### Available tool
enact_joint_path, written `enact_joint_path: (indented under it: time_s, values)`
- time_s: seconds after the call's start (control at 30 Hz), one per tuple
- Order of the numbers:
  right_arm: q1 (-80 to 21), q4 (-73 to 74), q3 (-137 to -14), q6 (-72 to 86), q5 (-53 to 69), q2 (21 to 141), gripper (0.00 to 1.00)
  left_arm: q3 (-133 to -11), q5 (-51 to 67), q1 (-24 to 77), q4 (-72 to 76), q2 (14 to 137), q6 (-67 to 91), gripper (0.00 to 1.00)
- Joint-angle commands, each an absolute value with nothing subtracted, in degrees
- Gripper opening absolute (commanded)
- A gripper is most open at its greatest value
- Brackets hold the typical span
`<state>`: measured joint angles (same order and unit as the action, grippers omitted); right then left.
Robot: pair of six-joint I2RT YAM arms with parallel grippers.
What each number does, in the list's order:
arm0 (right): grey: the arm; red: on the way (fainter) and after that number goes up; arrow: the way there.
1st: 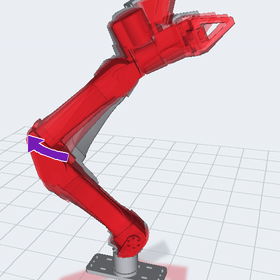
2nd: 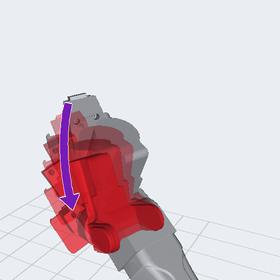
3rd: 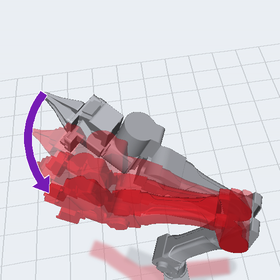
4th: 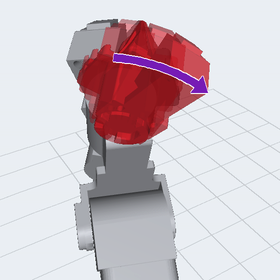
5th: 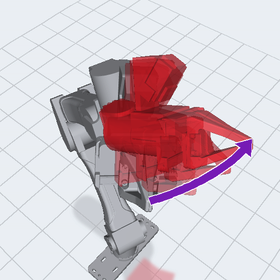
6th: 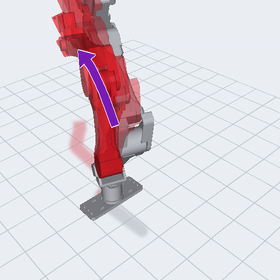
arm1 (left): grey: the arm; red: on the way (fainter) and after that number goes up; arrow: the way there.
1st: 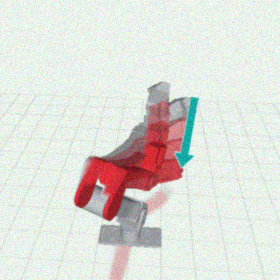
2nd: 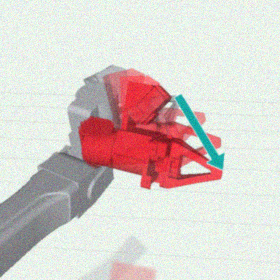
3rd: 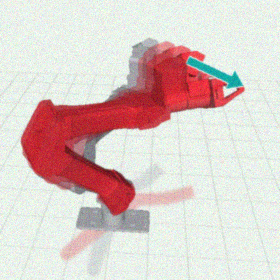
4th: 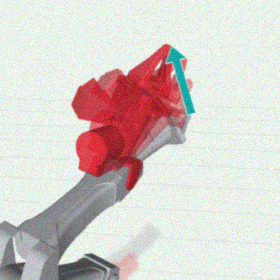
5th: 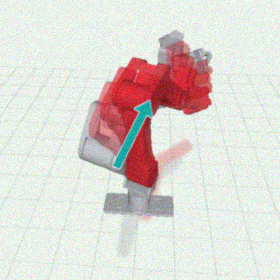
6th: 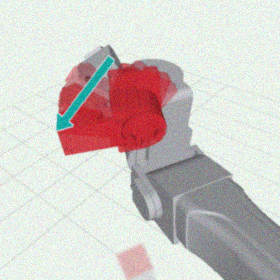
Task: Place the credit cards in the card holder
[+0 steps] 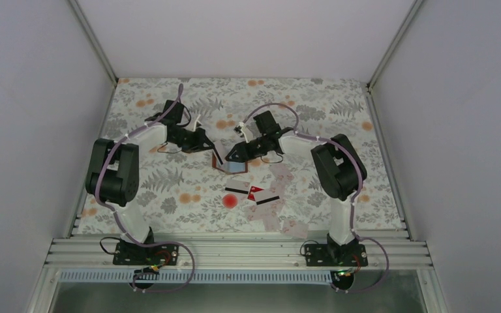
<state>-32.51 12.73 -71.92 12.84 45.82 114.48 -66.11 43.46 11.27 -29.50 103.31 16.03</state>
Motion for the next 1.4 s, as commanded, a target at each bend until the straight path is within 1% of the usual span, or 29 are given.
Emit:
enact_joint_path:
  time_s: [0.0, 0.1, 0.37, 0.5, 0.7, 0.93, 1.03, 1.13, 1.2, 1.37]
  values:
    - [-32.52, 12.19, -74.27, 13.70, 48.54, 118.08, 0.40, -67.06, 42.55, 10.81, -27.77, 99.83, 18.40, 0.02]
    - [-33.02, 11.63, -74.53, 14.06, 49.06, 119.46, 0.37, -67.47, 43.35, 10.83, -26.34, 99.27, 20.09, 0.02]
    - [-34.00, 11.49, -76.36, 14.31, 48.42, 121.89, 0.36, -69.85, 42.46, 10.73, -22.95, 96.92, 24.85, 0.03]
    - [-34.09, 12.38, -77.20, 14.80, 45.90, 122.48, 0.36, -72.16, 42.87, 10.80, -21.88, 98.34, 26.65, 0.02]
    - [-34.77, 13.54, -78.83, 14.88, 44.53, 123.34, 0.37, -76.16, 41.34, 12.20, -23.14, 103.78, 26.38, 0.02]
    - [-34.97, 14.48, -78.75, 13.35, 45.17, 122.30, 0.38, -80.95, 44.01, 13.56, -20.71, 112.25, 30.22, 0.02]
    - [-35.11, 14.38, -78.46, 13.15, 45.06, 122.43, 0.38, -84.24, 43.96, 15.34, -22.34, 115.44, 31.07, 0.02]
    - [-35.24, 13.94, -78.26, 13.60, 44.78, 122.64, 0.38, -86.44, 41.32, 17.16, -25.93, 117.97, 31.47, 0.02]
    - [-35.37, 13.81, -78.51, 13.86, 44.44, 122.84, 0.38, -85.73, 41.16, 17.77, -26.42, 118.61, 32.60, 0.02]
    - [-35.33, 14.21, -79.34, 13.74, 43.95, 123.28, 0.38, -80.22, 45.79, 19.14, -21.36, 117.96, 35.96, 0.02]
